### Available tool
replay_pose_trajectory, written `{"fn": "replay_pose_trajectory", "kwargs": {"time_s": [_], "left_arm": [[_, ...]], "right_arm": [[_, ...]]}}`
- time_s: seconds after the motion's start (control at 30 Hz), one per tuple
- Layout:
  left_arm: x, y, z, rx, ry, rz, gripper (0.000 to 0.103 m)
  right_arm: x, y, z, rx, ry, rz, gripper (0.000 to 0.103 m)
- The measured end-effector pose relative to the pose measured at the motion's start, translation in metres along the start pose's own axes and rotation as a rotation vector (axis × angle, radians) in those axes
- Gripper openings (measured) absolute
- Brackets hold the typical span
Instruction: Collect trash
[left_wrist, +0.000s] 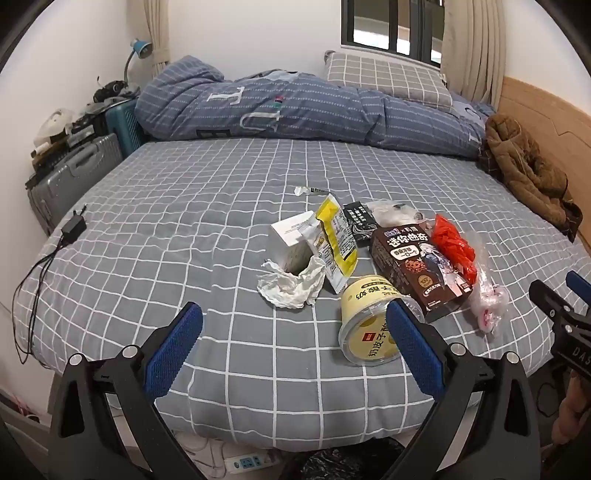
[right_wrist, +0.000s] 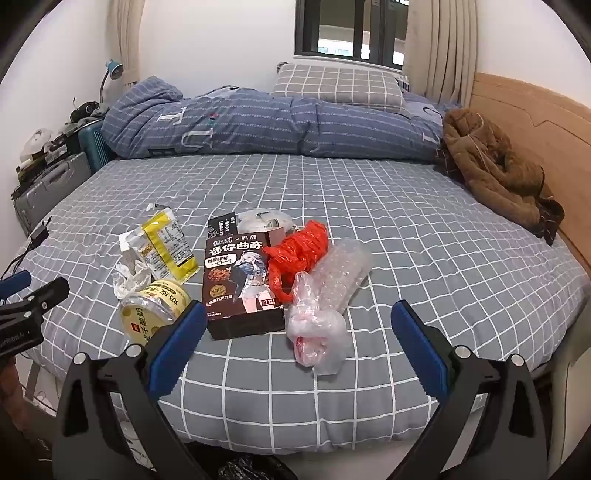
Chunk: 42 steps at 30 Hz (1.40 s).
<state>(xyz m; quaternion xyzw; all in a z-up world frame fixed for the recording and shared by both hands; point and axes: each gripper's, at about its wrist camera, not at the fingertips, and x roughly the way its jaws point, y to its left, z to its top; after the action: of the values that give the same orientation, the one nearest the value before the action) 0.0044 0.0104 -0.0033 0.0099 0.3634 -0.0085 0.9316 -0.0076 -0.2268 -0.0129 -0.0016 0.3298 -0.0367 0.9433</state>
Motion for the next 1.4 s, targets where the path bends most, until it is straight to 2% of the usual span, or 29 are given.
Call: {"fn": "replay_pose_trajectory", "kwargs": {"time_s": [1.4], "left_arm": [[0.0030,-0.0014,0.0004,-0.003,0.004,0.021,0.097]], "right_arm": [[0.0074,0.0033,-0.0031,0.003,0.003,0.002,0.096]]}}
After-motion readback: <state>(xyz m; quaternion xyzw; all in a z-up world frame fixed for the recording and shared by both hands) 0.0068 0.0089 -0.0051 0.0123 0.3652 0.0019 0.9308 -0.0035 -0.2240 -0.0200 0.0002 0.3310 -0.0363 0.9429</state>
